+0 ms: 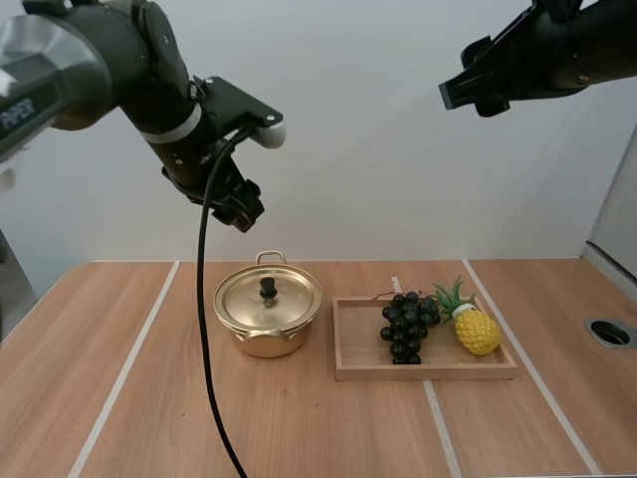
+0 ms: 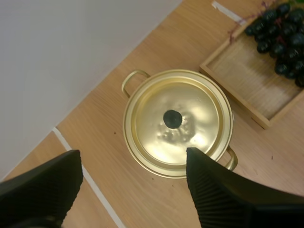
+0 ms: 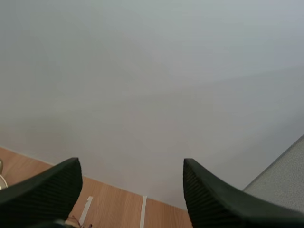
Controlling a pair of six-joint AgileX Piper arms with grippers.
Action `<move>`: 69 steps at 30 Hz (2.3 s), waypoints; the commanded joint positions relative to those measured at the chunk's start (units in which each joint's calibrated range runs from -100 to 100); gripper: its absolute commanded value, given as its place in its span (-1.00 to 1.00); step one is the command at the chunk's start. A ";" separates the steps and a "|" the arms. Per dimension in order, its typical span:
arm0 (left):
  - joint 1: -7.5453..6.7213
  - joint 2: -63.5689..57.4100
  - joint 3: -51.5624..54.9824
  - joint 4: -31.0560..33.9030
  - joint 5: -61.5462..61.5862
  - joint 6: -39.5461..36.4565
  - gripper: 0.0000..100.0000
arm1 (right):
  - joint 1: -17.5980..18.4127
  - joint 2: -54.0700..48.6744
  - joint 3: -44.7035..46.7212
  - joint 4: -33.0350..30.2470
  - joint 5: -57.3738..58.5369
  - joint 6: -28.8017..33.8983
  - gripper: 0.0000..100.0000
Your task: Open the pot, put the grape inside, and close it
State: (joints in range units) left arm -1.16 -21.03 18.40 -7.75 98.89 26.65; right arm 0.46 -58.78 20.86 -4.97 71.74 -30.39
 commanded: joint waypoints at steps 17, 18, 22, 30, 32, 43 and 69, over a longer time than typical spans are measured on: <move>-3.08 14.93 -0.60 -1.90 1.11 10.60 1.00 | -0.17 -0.65 -0.42 0.34 8.90 -1.36 1.00; -3.23 15.79 -0.71 -1.90 1.11 10.60 1.00 | -0.17 -0.65 -0.42 0.34 9.37 -1.36 1.00; -3.23 18.75 -0.71 -2.02 1.11 10.60 1.00 | -0.17 -0.65 -0.42 0.23 9.54 -1.69 1.00; -3.23 24.27 -2.31 -2.53 0.19 10.99 1.00 | -0.17 -0.65 -0.42 0.34 10.40 -2.33 1.00; -3.23 25.57 -4.02 -3.20 0.79 10.99 1.00 | -0.17 -0.65 -0.42 0.44 10.60 -2.33 1.00; -3.23 31.36 -12.30 -5.28 1.11 10.80 1.00 | -0.17 -0.65 -0.42 0.78 11.48 -2.43 1.00; -3.23 37.46 -12.45 -1.33 1.11 9.82 1.00 | -0.17 -0.65 -0.42 0.78 11.48 -2.43 1.00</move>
State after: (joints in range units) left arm -4.21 16.50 6.41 -9.28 99.75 37.04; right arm 0.46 -58.78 20.86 -4.66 83.00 -32.40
